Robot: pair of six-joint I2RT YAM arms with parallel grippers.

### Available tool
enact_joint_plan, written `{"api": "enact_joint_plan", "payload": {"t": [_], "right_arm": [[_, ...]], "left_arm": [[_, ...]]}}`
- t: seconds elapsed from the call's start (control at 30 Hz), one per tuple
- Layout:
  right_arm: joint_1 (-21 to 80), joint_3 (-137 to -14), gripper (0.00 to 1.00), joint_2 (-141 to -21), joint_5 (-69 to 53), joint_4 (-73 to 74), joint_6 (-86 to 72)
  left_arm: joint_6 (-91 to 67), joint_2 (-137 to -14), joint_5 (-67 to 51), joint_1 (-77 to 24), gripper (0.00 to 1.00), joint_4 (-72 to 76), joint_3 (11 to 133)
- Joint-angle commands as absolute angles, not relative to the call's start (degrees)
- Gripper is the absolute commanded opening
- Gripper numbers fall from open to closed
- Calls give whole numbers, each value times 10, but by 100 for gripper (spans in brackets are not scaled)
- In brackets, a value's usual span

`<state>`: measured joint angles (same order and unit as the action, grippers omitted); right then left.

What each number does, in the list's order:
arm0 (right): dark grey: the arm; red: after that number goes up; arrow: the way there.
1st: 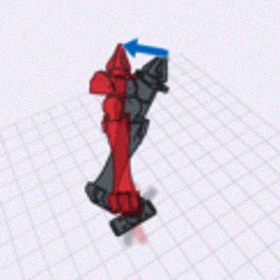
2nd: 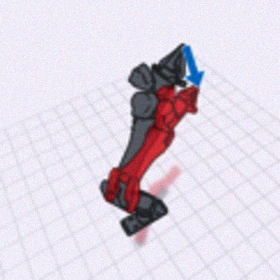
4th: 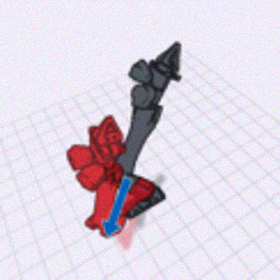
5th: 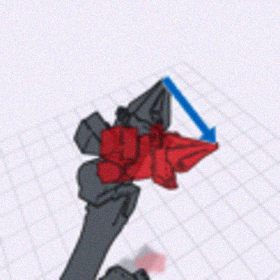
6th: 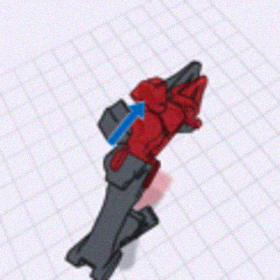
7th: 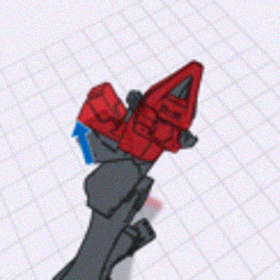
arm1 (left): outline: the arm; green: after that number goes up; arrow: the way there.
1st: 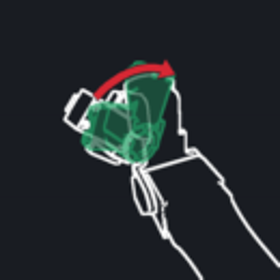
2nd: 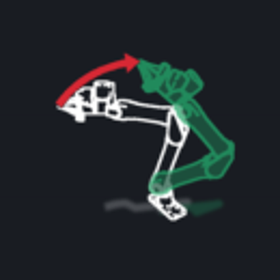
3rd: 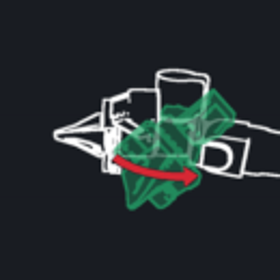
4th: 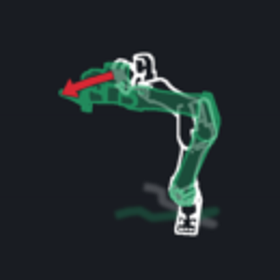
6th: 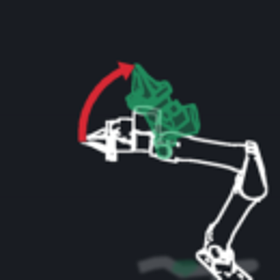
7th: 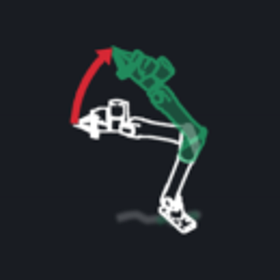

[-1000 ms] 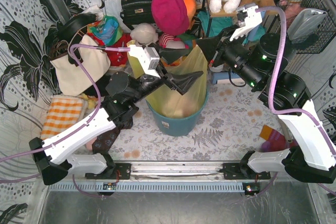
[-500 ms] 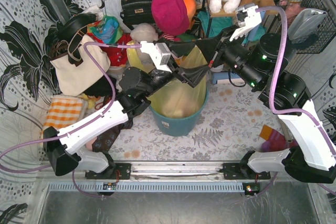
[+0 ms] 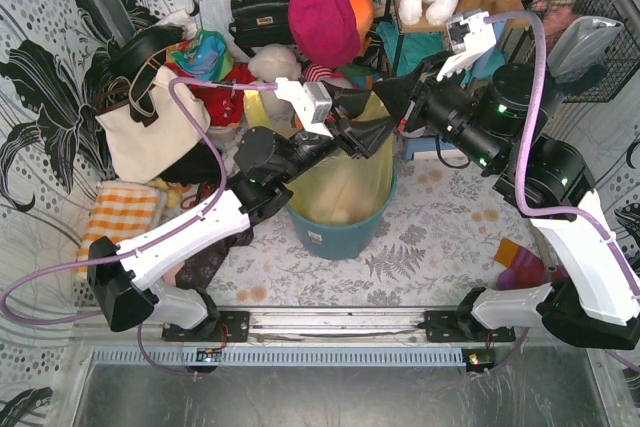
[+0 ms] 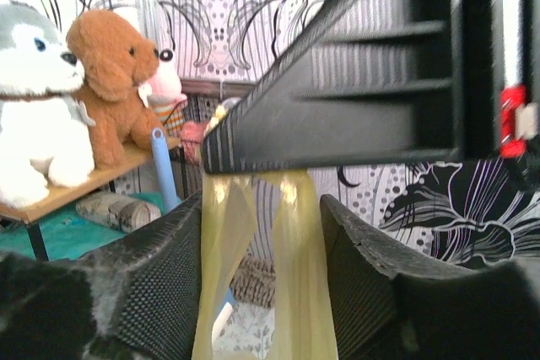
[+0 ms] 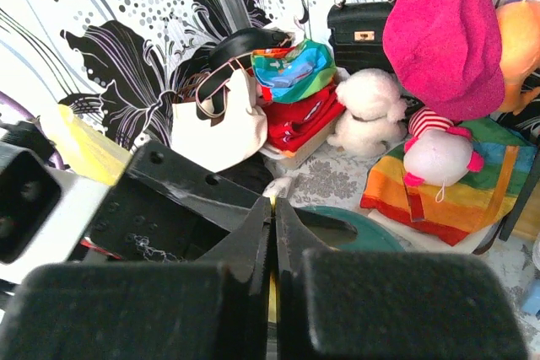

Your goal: Tie the trash bag

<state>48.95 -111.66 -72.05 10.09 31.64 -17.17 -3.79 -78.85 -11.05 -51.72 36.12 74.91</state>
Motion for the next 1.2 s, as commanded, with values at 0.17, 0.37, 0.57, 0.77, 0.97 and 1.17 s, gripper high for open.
{"api": "enact_joint_plan", "payload": {"t": [0.17, 0.37, 0.57, 0.77, 0.97, 1.17], "right_arm": [[492, -1154, 8, -719, 106, 360, -191], [492, -1210, 42, -737, 115, 433, -217], [492, -1245, 41, -757, 110, 484, -225], [492, -1242, 25, -765, 100, 488, -228], [492, -1238, 26, -763, 91, 477, -229], [492, -1227, 27, -751, 92, 476, -233]], "left_arm": [[-51, -789, -112, -518, 35, 382, 726], [-47, -796, -110, -518, 1, 364, 739], [-47, -791, -104, -517, 0, 365, 734], [-45, -788, -101, -517, 0, 363, 735], [-42, -788, -97, -517, 0, 356, 736], [-44, -785, -86, -513, 0, 358, 730]]}}
